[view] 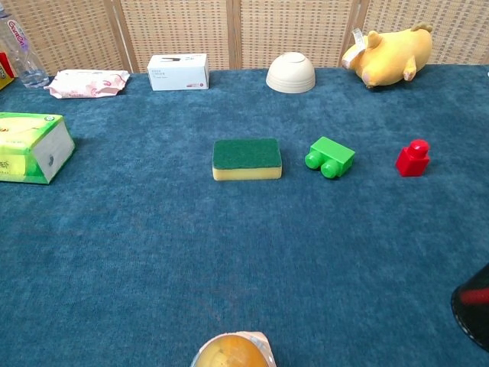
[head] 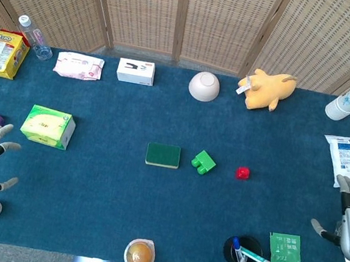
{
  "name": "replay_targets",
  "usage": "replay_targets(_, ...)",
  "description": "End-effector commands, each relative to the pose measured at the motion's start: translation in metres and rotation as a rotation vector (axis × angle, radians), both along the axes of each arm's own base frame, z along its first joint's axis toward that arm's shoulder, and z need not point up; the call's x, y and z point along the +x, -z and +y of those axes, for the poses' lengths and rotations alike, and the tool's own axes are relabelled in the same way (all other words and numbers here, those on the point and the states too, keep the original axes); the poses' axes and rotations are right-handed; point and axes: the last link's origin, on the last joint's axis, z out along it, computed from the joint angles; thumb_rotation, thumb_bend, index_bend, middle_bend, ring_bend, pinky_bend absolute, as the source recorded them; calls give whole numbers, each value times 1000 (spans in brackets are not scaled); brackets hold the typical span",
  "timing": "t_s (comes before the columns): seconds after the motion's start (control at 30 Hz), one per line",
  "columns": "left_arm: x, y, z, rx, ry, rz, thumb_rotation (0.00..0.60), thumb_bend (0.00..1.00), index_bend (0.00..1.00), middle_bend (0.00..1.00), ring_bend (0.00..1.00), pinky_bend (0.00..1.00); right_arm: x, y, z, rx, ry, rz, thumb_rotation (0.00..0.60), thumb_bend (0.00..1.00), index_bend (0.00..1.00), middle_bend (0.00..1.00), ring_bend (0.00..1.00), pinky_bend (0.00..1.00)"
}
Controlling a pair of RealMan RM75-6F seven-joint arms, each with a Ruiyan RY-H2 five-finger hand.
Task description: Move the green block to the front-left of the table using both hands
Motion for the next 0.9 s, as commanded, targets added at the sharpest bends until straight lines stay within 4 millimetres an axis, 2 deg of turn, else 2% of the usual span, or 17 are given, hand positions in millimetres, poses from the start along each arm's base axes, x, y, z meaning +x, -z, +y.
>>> replay_targets(0.03,2,-1,0,-2,10,-6,562,227,295,63,0,0,15,3,-8,57,-58,-58,539,189,10,123,0,58)
replay_targets(0.27,4,-2,1,-12,23,-16,558,227,295,63,0,0,60,14,-39,229,-196,-270,428,188,0,116,0,58)
replay_targets(0.53,-1,-1,3,-21,9,-23,556,227,295,59,0,0,105,43,-88,398,-281,-332,415,198,0,112,0,58)
replay_targets(0.6,-2,-2,4,-22,11,-20,556,227,295,59,0,0,114,52,-101,436,-281,-339,376,197,0,115,0,61)
replay_targets(0.67,-4,-2,5,-23,10,-18,563,228,296,59,0,0,124,61,-115,478,-273,-350,293,196,0,124,0,69)
replay_targets(0.73,-6,-3,6,-24,8,-21,562,228,295,59,0,0,132,69,-127,521,-260,-355,251,196,0,126,0,77)
replay_targets(0.9,-9,-2,9,-28,1,-27,560,227,295,59,0,0,144,88,-148,601,-220,-356,228,195,0,126,0,96)
